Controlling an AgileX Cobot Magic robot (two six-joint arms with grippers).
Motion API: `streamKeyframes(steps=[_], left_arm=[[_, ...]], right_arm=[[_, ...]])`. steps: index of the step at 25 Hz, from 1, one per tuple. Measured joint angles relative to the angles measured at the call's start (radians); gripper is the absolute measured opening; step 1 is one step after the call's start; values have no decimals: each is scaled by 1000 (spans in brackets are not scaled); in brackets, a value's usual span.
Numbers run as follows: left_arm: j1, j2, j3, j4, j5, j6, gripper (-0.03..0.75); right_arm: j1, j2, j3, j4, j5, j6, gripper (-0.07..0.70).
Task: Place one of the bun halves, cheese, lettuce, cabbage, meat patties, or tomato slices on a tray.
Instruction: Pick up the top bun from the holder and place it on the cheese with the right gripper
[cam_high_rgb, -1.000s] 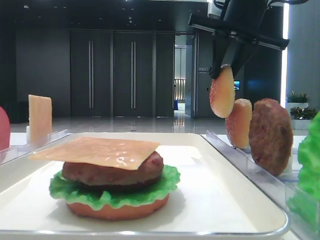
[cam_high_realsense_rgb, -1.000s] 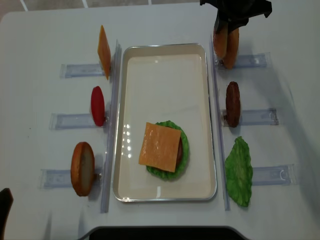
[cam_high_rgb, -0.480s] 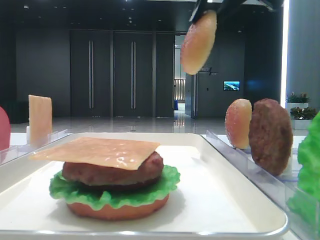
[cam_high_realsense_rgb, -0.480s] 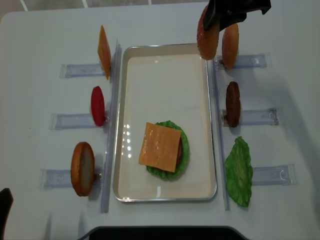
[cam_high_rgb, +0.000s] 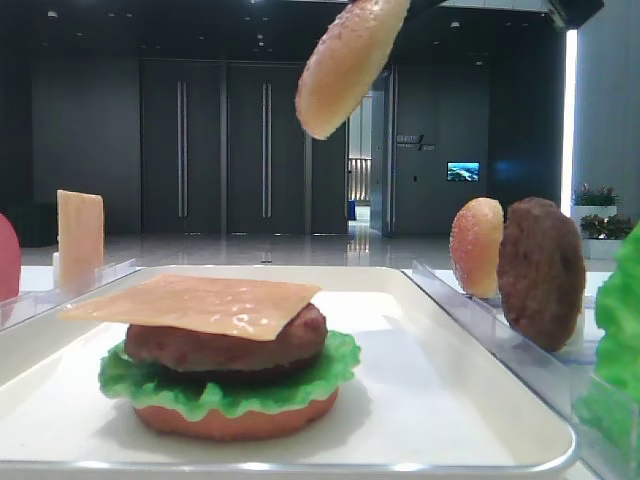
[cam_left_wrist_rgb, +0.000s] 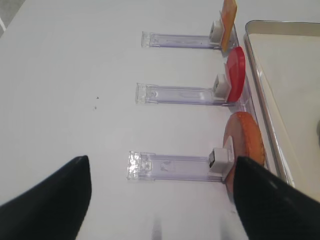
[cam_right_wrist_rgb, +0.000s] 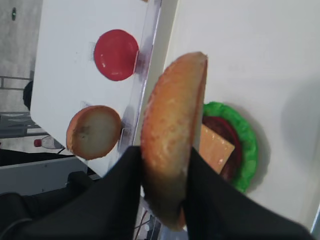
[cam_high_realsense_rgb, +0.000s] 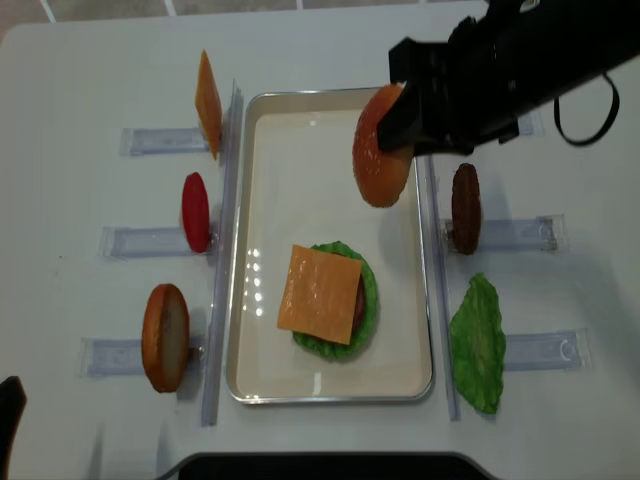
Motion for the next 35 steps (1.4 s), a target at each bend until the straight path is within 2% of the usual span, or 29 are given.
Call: streamKeyframes(steps=[4,6,10,15,17,20,27,35], left_arm=[[0,0,0,0,0,0,692],[0,0,0,0,0,0,692],[0,0,0,0,0,0,692],[0,0,0,0,0,0,692],[0,0,0,0,0,0,692],[0,0,0,0,0,0,692],[0,0,0,0,0,0,692],[0,0,0,0,0,0,692]], right_arm=[[55,-42,135,121,-51,-90,182],[88,-42,176,153,-86,-115,182],[126,-42,228,235,-119,-189,182],[132,-41,267,456,-148,-394,182],[135,-32,285,543,-142,-478,182],[137,-8,305,617,-120,-549,182],[142,55,340,736,-74,-683,182],[143,157,342,819,-6,-793,182]])
